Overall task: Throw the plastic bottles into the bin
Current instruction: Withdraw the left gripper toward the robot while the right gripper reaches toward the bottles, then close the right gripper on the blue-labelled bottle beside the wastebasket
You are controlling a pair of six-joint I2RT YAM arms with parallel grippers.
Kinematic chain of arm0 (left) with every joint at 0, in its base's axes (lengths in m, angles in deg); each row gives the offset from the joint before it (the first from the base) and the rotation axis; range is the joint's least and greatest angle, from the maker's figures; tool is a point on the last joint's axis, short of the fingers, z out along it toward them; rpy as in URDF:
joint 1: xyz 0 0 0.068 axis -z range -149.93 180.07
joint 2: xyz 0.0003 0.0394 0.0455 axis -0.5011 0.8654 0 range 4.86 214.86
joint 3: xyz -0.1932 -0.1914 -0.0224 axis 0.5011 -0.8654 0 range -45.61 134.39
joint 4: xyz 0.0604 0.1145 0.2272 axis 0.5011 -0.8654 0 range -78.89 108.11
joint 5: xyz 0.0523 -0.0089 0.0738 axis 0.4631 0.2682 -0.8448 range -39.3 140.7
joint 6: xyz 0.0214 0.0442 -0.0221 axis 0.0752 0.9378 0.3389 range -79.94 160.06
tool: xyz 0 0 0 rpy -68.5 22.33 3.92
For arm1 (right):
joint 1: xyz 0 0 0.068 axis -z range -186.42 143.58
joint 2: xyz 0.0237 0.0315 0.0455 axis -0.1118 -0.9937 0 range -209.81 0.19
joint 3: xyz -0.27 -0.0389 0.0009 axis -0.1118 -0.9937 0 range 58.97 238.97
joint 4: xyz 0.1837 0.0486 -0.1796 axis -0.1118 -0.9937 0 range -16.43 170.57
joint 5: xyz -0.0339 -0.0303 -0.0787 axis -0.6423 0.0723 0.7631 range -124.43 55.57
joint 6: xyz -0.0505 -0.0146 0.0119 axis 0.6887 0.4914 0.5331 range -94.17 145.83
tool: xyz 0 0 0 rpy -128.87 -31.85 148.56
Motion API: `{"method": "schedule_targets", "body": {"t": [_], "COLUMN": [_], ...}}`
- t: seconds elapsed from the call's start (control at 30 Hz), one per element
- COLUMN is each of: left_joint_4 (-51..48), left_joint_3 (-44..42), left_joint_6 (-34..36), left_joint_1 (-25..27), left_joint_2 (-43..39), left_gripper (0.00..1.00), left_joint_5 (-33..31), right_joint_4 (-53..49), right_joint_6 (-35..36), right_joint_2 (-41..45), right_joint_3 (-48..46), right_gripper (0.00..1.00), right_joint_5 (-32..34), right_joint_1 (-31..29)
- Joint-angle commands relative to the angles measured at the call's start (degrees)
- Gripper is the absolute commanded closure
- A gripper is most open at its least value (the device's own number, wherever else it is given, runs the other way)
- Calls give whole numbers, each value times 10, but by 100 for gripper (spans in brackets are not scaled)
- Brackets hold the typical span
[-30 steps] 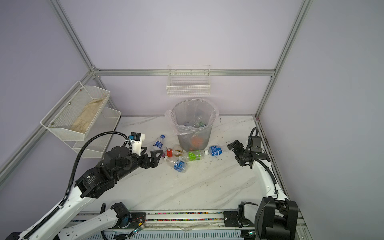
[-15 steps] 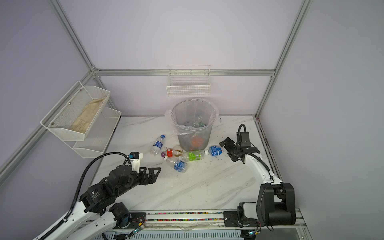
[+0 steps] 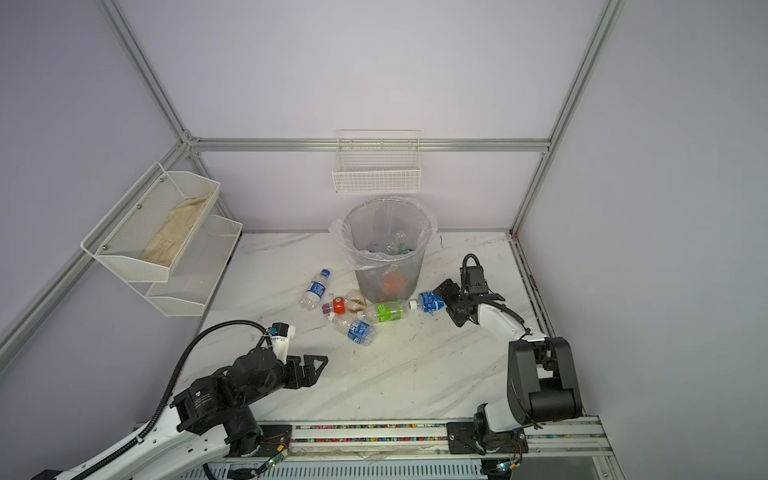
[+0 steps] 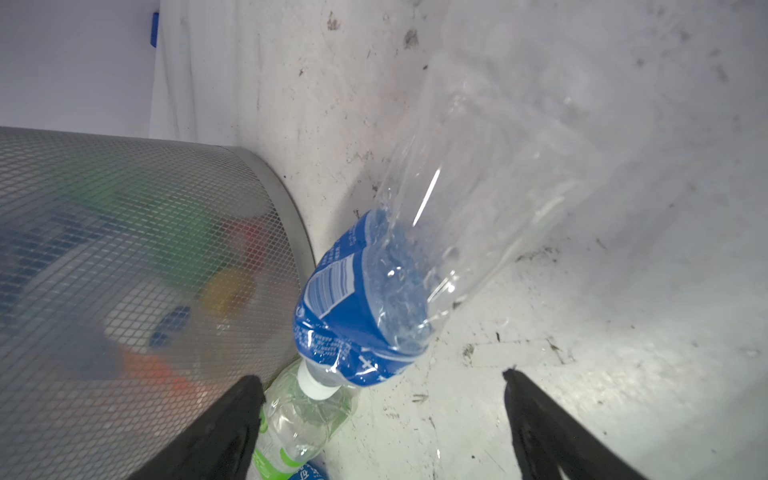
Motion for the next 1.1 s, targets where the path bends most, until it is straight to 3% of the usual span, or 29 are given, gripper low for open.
{"method": "schedule_targets", "body": {"t": [0.0, 0.27, 0.47, 0.77, 1.07], "left_joint_4": [14, 14, 14, 14, 14], "left_joint_3": [-14, -21, -27, -22, -18], "left_joint_6": [-14, -34, -47, -47, -47], "left_joint_1": [11, 38, 63, 73, 77], "left_joint_2": [-1, 3, 2, 9, 14], "left_gripper": [1, 1, 1, 1, 1], "left_joint_5": [-24, -36, -54, -63, -71], "right_joint_4": [36, 65, 70, 52, 45], "right_joint_6": [-29, -49, -49, -32, -21], "right_joint_2": [-27, -103, -142, -183, -156], "right_joint_3": [-8, 19, 41, 76, 52], "right_gripper": [8, 12, 23, 40, 69], "right_joint_5": [2, 13, 30, 49, 72], "right_joint_1": [-4, -4, -4, -4, -4]}}
